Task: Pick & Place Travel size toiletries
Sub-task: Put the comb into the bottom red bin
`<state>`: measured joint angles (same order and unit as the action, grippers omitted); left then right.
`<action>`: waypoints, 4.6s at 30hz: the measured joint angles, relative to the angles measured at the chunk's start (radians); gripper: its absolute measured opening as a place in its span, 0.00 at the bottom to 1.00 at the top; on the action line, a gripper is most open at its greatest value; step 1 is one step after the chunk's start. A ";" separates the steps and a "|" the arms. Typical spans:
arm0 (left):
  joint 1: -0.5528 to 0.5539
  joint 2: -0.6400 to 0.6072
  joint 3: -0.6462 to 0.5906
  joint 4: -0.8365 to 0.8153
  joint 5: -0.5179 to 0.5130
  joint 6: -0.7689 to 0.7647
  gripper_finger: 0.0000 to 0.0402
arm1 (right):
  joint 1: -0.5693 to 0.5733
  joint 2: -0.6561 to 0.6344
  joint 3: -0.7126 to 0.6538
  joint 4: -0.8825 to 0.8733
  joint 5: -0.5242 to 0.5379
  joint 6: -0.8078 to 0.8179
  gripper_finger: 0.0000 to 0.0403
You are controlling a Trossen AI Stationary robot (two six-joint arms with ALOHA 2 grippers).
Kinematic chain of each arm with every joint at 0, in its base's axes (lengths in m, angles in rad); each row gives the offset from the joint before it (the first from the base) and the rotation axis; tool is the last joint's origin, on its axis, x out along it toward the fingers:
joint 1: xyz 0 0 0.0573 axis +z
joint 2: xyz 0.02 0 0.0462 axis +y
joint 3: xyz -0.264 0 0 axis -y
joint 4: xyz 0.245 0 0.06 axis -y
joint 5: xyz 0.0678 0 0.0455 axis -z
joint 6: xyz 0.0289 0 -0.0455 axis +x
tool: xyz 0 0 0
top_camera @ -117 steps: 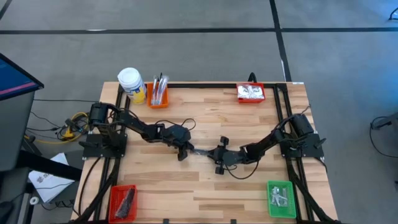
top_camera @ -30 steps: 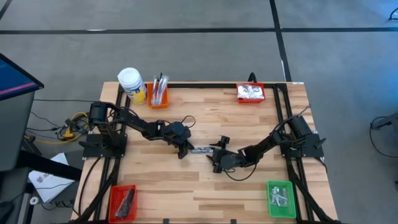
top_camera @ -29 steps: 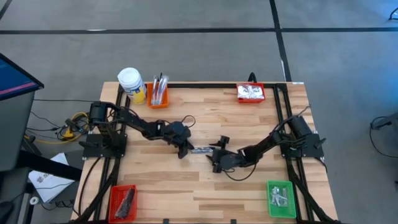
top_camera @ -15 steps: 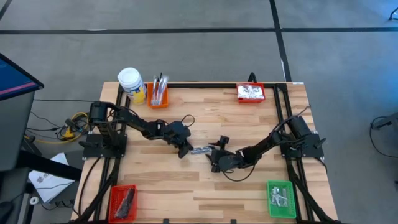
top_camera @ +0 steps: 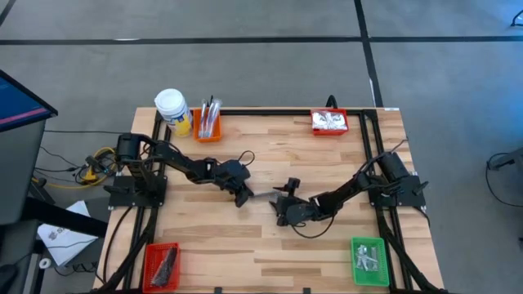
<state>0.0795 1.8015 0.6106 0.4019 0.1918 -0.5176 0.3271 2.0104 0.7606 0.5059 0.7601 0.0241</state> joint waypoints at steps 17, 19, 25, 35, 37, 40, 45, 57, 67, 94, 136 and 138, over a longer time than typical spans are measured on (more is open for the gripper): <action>0.011 0.000 0.000 -0.031 -0.017 -0.037 0.00 | -0.009 0.000 0.019 -0.036 -0.049 -0.043 0.66; 0.011 0.000 0.000 -0.031 -0.016 -0.037 0.00 | -0.017 -0.001 0.019 -0.045 -0.050 -0.017 0.65; 0.010 0.001 0.002 -0.029 -0.007 -0.017 0.00 | -0.031 -0.001 0.019 -0.050 -0.062 0.000 0.60; 0.010 0.002 0.033 -0.039 0.028 0.017 0.00 | -0.035 0.000 0.019 -0.050 -0.091 0.004 0.35; 0.010 0.002 0.034 -0.039 0.030 0.018 0.00 | -0.036 0.000 0.019 -0.050 -0.105 0.004 0.28; 0.010 0.002 0.034 -0.038 0.037 0.019 0.00 | -0.036 0.000 0.018 -0.051 -0.109 0.011 0.19; 0.010 0.002 0.034 -0.036 0.040 0.022 0.00 | -0.036 0.000 0.018 -0.054 -0.123 0.026 0.06; 0.009 0.002 0.034 -0.029 0.041 0.025 0.00 | -0.018 0.001 0.078 -0.125 -0.140 -0.001 0.01; 0.009 0.002 0.034 -0.023 0.036 0.047 0.00 | 0.000 0.000 0.126 -0.210 -0.125 0.000 0.00; -0.218 -0.130 0.109 -0.026 -0.431 0.407 0.44 | 0.037 -0.085 0.133 -0.304 -0.030 0.106 0.00; -0.153 0.100 0.266 -0.192 -0.350 0.410 0.04 | 0.008 -0.087 0.135 -0.308 -0.033 0.121 0.00; -0.157 0.100 0.271 -0.199 -0.350 0.358 0.03 | 0.008 -0.087 0.135 -0.288 -0.032 0.080 0.02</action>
<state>-0.0773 1.9018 0.8812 0.2027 -0.1577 -0.1593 0.3355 1.9236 0.8951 0.2182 0.7278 0.1037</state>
